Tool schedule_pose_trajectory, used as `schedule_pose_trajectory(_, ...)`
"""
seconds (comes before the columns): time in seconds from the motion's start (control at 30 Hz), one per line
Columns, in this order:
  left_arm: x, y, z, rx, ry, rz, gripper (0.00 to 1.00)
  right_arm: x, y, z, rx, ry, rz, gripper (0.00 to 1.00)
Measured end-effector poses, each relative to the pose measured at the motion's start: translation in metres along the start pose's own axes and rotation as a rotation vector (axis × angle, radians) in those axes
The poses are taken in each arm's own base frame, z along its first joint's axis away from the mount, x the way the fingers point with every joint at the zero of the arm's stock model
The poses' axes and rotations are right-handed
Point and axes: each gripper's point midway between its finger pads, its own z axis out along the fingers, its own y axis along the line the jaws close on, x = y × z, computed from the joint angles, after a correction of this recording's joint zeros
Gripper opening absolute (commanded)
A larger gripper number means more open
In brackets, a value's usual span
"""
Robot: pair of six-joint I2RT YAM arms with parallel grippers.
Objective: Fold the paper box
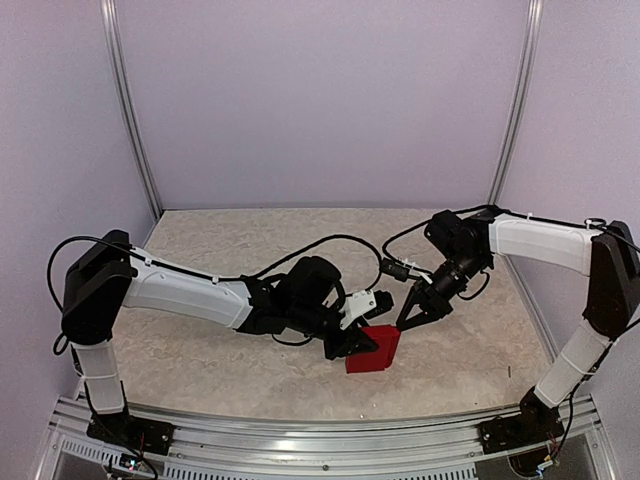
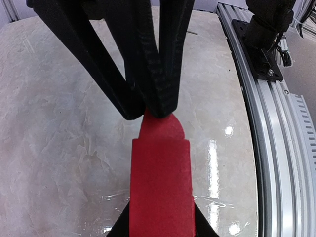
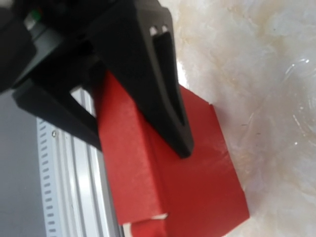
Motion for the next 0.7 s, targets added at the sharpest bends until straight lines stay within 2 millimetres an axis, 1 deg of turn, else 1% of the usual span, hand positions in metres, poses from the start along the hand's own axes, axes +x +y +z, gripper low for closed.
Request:
schedule_pose_trajectory(0.13, 0.000, -0.001, 0.000, 0.004, 0.000, 0.006, 0.29, 0.000, 0.001, 0.000, -0.005, 0.001, -0.001, 0.14)
schedule_pose_trajectory(0.23, 0.000, -0.001, 0.000, 0.007, 0.000, 0.007, 0.33, 0.000, 0.001, 0.000, -0.009, 0.003, 0.001, 0.16)
schedule_pose_trajectory(0.3, 0.004, -0.001, 0.000, 0.005, 0.010, 0.003, 0.34, -0.001, 0.002, 0.000, -0.018, -0.001, 0.005, 0.16)
schedule_pose_trajectory(0.5, 0.023, -0.004, 0.001, 0.008, 0.052, -0.018, 0.37, 0.000, 0.003, 0.000, -0.027, 0.000, 0.012, 0.16)
schedule_pose_trajectory(0.6, 0.027, -0.005, -0.001, 0.011, 0.059, -0.026, 0.38, 0.000, 0.003, 0.000, -0.027, 0.000, 0.012, 0.17)
schedule_pose_trajectory(0.7, 0.023, -0.007, -0.005, 0.012, 0.048, -0.027, 0.39, 0.000, 0.003, 0.000, -0.027, 0.000, 0.013, 0.17)
